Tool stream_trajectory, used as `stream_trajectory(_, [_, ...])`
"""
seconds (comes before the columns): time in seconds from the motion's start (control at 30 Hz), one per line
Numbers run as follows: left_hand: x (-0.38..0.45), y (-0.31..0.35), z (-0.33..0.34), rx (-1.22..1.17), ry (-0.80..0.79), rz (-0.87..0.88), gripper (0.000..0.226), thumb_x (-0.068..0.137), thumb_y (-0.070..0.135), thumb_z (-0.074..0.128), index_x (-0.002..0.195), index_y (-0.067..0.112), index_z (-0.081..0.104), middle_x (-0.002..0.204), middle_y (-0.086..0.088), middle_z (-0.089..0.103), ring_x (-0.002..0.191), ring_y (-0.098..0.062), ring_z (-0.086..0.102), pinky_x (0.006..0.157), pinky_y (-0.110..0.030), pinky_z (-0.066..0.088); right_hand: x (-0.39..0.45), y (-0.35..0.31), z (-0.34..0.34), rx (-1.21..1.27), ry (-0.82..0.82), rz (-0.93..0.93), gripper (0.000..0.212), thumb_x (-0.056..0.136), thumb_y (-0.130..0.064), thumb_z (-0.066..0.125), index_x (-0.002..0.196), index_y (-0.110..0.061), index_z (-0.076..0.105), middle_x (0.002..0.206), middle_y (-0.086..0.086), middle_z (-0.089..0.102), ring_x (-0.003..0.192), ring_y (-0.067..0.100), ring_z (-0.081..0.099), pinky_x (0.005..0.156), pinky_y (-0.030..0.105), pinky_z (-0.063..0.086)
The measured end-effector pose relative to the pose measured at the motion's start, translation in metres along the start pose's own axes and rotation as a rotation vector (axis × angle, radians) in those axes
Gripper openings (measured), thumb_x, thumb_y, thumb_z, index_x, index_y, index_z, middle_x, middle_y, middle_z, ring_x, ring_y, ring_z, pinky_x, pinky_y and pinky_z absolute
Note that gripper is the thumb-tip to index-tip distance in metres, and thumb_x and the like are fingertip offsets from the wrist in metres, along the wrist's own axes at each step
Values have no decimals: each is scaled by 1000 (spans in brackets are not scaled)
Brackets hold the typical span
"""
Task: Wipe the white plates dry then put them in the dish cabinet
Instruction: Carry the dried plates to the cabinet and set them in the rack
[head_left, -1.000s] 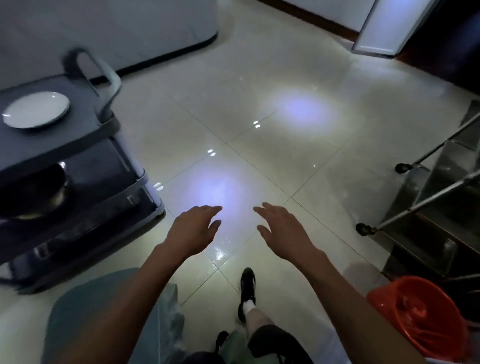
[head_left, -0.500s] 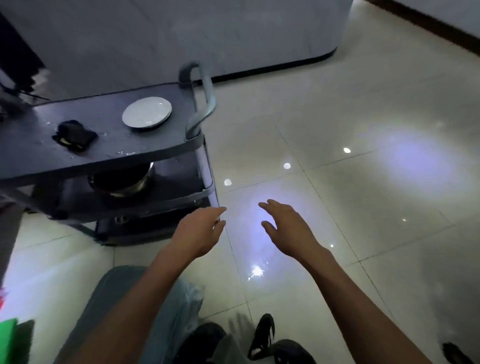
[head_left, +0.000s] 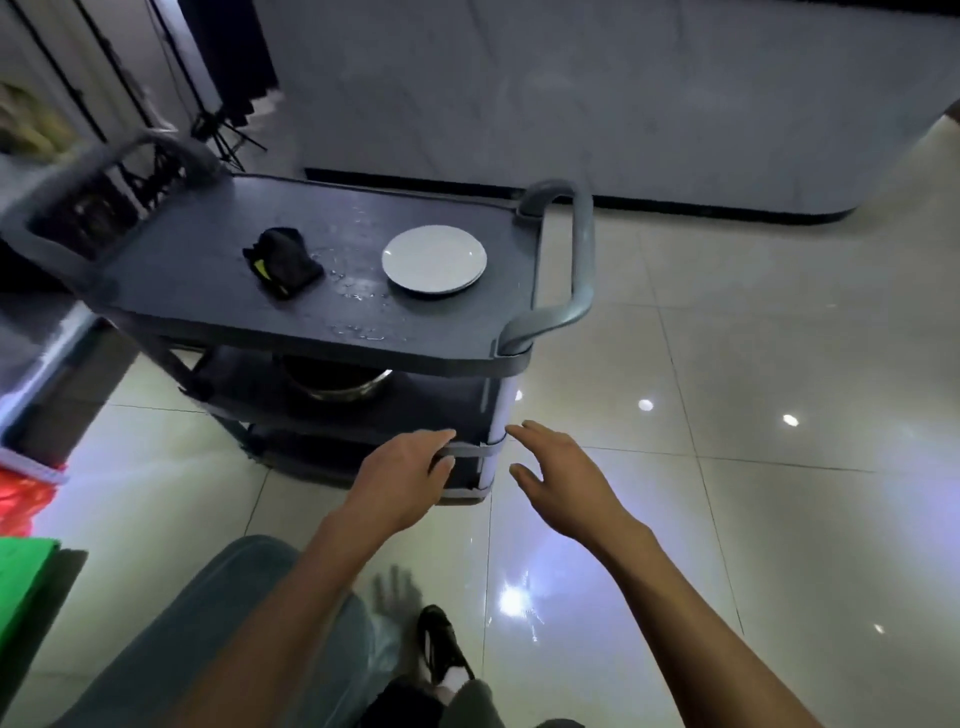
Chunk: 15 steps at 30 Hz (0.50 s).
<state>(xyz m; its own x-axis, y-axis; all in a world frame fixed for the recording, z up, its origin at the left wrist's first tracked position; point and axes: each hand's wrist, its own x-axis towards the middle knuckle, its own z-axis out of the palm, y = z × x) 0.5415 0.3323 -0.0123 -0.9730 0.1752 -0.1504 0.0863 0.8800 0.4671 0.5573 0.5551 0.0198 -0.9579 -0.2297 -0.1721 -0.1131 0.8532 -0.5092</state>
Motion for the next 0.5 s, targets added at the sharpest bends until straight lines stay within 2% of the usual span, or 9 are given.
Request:
stream_trajectory(0.23, [84, -15, -41, 0, 56, 19, 46, 100, 42, 49, 144, 31, 48, 142, 6, 55, 129, -18, 50, 104, -35, 40, 96, -21, -30, -5, 73, -78, 50, 100, -25, 58, 148, -22, 46, 149, -2, 50, 134, 21, 46, 107, 28, 36])
stream_trajectory(0.5, [158, -49, -64, -181, 74, -128, 45, 99, 41, 53, 144, 33, 49, 148, 7, 50, 134, -18, 48, 110, -39, 41, 198, -14, -34, 64, 5, -68, 52, 101, -26, 57, 151, -23, 42, 152, 1, 48, 135, 23, 46, 110, 33, 36])
